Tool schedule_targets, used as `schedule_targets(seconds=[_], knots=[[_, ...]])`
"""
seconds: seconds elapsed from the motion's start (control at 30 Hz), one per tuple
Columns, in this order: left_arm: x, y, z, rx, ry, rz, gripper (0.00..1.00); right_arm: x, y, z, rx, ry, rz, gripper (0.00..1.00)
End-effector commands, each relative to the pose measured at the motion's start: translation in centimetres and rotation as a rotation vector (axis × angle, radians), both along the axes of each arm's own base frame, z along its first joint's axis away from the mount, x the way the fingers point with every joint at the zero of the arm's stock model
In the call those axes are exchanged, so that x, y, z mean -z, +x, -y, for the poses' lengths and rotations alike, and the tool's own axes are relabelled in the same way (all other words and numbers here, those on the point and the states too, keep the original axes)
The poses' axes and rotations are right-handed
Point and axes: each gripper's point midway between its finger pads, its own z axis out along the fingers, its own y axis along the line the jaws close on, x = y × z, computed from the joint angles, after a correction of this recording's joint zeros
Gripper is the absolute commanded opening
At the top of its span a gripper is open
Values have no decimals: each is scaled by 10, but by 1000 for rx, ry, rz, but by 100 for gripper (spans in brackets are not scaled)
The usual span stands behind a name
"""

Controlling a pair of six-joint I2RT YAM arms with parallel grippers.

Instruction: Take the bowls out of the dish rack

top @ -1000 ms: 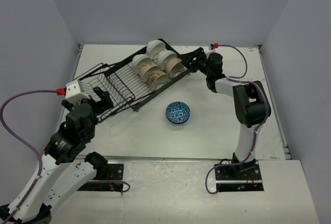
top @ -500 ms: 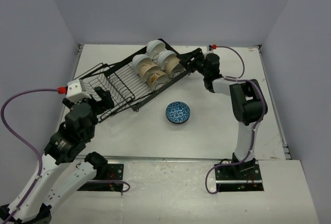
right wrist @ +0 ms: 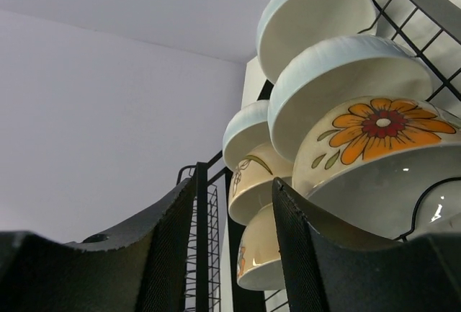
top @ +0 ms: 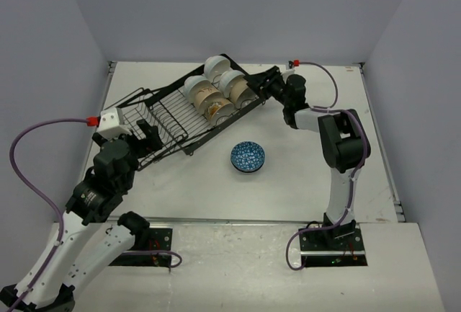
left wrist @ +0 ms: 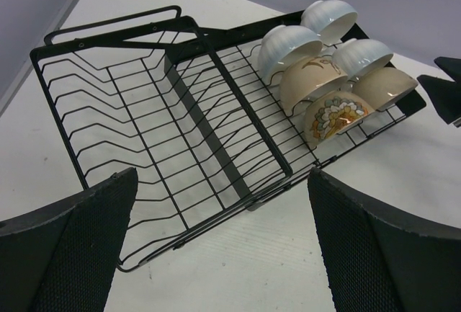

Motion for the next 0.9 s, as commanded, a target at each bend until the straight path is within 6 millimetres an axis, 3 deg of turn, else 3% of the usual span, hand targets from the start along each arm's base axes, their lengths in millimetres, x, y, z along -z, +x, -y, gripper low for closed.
schedule_targets(seconds=[0.0, 0.03, 0.07, 0.13, 0.2, 0.33, 0.63, 0.87], knots=[[-5, 4, 4, 24, 2, 31, 100, -27, -2, 4, 12, -5, 77, 49], [-5, 4, 4, 24, 3, 30, 100, -22, -6, 9, 30, -9, 60, 50], [-5, 4, 4, 24, 5, 28, 100, -37, -12, 12, 41, -5, 85, 50], [-5, 5, 4, 24, 4, 26, 100, -33, -21, 20, 72, -27, 80, 50], [-4, 5, 4, 29, 3, 24, 100, -47, -29, 24, 82, -27, 99, 50], [-4, 5, 4, 28, 1, 26, 100, -34, -35, 26, 73, -44, 53, 51], [-9, 2, -10, -31, -11, 48, 100, 8, -15, 23, 87, -35, -53, 49], [-7, 7, -13, -32, -19, 45, 100, 17, -3, 15, 61, -25, -56, 47]])
